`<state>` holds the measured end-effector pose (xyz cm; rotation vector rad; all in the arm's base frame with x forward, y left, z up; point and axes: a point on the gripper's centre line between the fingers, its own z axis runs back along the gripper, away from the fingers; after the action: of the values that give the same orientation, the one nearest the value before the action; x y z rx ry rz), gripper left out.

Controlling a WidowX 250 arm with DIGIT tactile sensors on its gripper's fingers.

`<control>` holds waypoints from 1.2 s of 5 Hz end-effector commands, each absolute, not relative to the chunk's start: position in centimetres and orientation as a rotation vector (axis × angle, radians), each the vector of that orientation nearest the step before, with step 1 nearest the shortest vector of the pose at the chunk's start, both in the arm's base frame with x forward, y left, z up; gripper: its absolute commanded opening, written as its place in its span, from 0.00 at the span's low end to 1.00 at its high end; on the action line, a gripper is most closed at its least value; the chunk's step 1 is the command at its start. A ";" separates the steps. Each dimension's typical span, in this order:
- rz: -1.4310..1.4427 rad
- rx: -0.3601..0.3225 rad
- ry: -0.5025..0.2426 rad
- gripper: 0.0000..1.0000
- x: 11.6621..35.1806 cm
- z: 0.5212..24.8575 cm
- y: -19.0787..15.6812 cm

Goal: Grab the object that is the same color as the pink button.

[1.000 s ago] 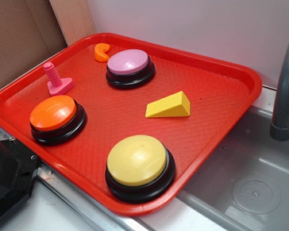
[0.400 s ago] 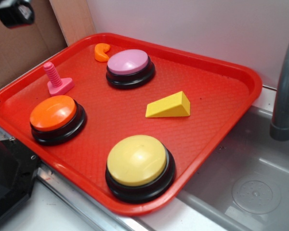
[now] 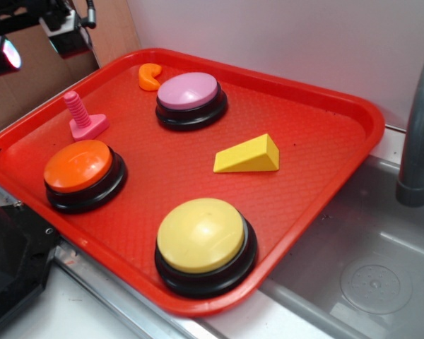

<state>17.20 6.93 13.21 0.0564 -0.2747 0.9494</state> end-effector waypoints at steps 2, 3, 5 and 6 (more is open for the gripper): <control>1.115 0.186 -0.218 1.00 17.3 7.9 11.8; 1.109 0.176 -0.229 1.00 17.9 6.9 12.0; 1.067 0.123 -0.226 1.00 18.7 6.2 11.9; 1.077 0.130 -0.233 0.00 18.8 5.2 11.6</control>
<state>19.13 11.19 4.80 0.1231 -0.2123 1.0713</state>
